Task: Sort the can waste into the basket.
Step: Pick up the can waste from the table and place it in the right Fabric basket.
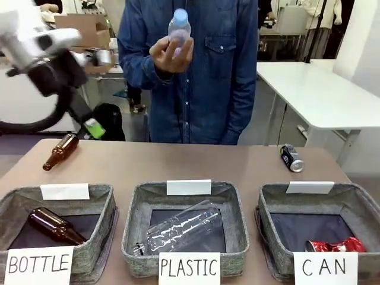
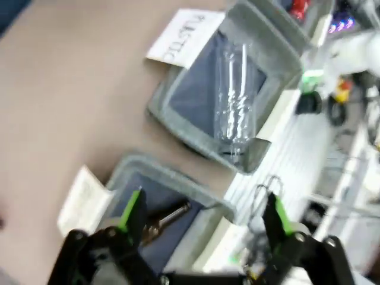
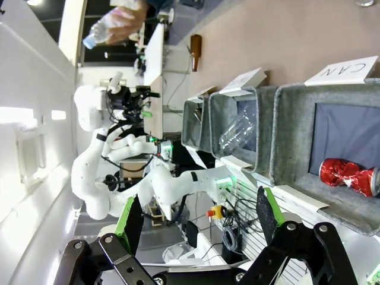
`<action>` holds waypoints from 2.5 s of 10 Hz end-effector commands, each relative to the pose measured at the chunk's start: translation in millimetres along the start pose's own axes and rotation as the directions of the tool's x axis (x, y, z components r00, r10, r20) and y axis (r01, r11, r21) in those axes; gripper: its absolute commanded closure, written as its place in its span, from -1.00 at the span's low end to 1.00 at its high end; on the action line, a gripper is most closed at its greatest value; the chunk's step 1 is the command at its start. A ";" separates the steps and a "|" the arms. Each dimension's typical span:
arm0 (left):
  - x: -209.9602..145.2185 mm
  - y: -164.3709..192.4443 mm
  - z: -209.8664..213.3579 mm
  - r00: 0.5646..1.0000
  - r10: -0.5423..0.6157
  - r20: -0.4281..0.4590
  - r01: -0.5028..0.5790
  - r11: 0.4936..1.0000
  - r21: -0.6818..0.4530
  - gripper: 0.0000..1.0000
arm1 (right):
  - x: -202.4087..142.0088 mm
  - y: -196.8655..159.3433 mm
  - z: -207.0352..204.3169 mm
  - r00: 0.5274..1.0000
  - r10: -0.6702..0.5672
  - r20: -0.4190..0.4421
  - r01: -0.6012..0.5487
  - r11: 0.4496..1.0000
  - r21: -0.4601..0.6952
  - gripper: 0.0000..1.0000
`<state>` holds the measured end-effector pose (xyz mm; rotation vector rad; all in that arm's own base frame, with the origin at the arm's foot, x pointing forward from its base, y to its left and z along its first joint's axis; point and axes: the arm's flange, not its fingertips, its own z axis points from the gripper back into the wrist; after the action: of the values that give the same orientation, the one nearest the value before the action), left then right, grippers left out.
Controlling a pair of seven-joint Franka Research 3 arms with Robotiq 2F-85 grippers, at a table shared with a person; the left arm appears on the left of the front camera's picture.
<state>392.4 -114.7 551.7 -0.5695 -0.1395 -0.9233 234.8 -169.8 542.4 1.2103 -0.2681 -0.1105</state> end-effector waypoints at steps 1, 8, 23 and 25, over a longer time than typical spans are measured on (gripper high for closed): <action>-57.4 25.2 40.9 0.966 0.191 0.176 -0.174 0.979 -0.108 -1.00 | 1.7 3.3 1.8 1.000 -0.012 0.014 0.012 1.000 0.007 -1.00; -201.2 100.2 87.0 0.796 0.525 0.300 -0.358 0.809 -0.466 -1.00 | 1.7 3.3 1.8 1.000 -0.012 0.014 0.012 1.000 0.007 -1.00; -201.2 100.2 87.0 0.796 0.525 0.300 -0.358 0.809 -0.466 -1.00 | 105.2 12.8 -142.7 0.934 0.329 -0.137 -0.323 0.621 -0.715 -1.00; -201.2 100.2 87.0 0.796 0.525 0.300 -0.358 0.809 -0.466 -1.00 | 141.4 -0.3 -178.9 0.896 0.417 -0.151 -0.367 0.505 -0.781 -1.00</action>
<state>363.5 121.5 512.3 -1.1289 -0.1974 -0.3420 394.0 -16.6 522.9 0.3361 -0.4391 0.1674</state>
